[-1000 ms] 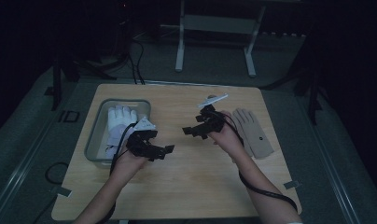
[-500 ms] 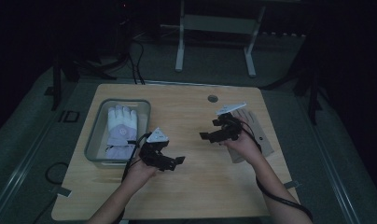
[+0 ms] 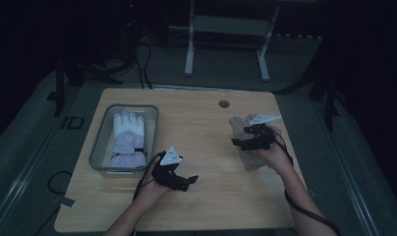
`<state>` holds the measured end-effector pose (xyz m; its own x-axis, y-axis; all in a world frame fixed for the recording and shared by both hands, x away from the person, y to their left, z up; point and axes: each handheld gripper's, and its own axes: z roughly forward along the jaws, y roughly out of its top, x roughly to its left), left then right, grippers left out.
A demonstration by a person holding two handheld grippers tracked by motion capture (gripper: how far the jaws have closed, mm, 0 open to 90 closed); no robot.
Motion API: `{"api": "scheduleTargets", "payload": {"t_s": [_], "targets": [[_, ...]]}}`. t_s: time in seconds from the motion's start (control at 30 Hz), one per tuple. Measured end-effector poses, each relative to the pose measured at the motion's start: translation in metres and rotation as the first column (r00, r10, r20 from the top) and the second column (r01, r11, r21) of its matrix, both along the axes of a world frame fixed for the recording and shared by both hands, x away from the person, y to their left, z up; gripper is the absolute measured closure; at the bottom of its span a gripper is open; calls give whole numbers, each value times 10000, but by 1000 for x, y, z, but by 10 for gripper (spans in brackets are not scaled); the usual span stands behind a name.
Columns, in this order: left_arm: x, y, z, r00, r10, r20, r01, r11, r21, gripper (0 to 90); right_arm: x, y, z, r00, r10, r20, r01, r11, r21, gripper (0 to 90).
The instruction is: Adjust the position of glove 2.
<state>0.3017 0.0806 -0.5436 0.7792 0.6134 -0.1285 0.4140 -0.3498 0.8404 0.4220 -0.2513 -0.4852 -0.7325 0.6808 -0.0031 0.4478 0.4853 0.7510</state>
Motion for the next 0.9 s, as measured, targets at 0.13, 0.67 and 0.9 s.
{"api": "scheduleTargets", "payload": {"t_s": [0.13,0.67,0.9], "targets": [[0,3,-9,9998,-5,-190,-1,9996,-284,74,5,-19,-12,9993,-368,93,368,9993,-42,251],[-5,13,-24,9991,434,-1,-432,9954,-857,75,24,-39,-65,9948,-926,-415,855,9853,-1480,369],[-7,16,-28,9988,483,-44,-485,9957,-792,75,21,-37,-64,9922,-1161,-462,1095,9860,-1257,544]]}}
